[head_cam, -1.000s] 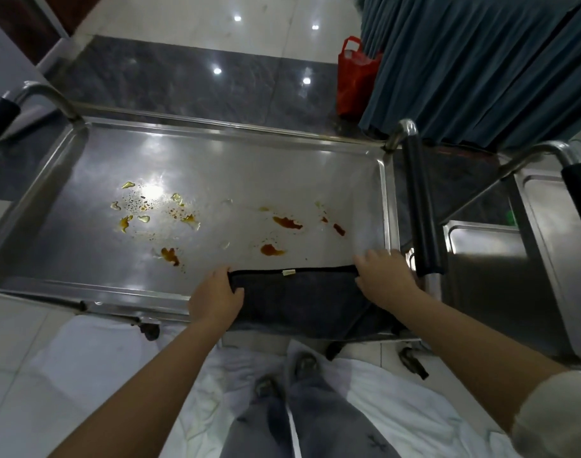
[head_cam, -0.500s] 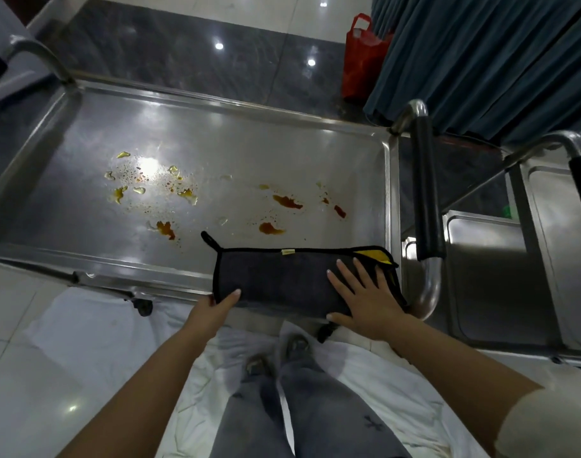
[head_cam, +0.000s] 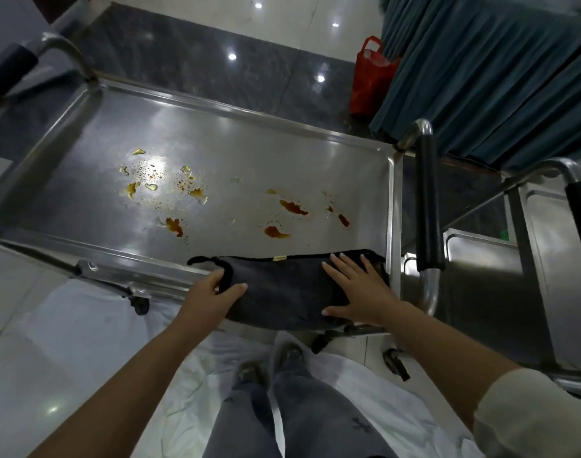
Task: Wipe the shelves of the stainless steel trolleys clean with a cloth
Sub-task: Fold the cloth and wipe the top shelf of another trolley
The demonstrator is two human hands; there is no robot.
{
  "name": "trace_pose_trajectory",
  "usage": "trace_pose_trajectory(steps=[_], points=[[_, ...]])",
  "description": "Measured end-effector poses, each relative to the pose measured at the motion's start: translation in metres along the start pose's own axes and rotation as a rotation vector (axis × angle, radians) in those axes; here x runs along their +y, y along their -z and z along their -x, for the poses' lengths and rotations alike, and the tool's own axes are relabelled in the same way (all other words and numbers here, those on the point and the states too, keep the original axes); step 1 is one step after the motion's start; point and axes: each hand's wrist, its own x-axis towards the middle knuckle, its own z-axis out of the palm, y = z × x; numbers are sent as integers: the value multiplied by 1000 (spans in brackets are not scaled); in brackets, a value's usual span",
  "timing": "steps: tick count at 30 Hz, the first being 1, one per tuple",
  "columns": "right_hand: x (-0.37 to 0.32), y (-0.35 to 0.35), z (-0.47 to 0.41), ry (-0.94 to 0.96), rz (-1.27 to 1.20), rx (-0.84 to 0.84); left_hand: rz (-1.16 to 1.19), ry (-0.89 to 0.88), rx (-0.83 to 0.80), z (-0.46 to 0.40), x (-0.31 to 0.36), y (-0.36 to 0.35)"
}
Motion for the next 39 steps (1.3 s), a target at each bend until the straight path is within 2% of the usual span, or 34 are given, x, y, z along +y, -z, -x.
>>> trace_pose_trajectory(steps=[6, 11, 13, 16, 20, 22, 25, 28, 31, 34, 37, 39], points=[[2, 37, 18, -110, -185, 194, -115, -99, -64, -17, 54, -46], [28, 54, 54, -155, 1, 253, -240, -119, -332, -24, 81, -122], [38, 54, 67, -115, 65, 246, -285, -153, -400, -24, 82, -152], [47, 54, 78, -86, 84, 237, -332, -93, -502, -25, 78, -187], [48, 50, 79, -42, 123, 248, -427, -107, -609, -26, 68, -205], [46, 45, 80, -29, 188, 233, -431, -154, -567, -29, 62, -199], [38, 39, 75, -16, 251, 191, -556, -284, -293, -39, 47, -172], [26, 28, 63, 35, 225, 150, -620, -167, -87, -52, 29, -140], [11, 9, 51, 31, 62, -9, -630, -12, -119, -60, 22, -126], [0, -9, 43, -25, -54, -150, -473, 72, -169, -60, 23, -131], [-8, -22, 40, -59, -69, -137, -302, 122, -191, -58, 26, -138], [-7, -22, 37, -68, -91, -115, -242, 87, -217, -59, 31, -136]])
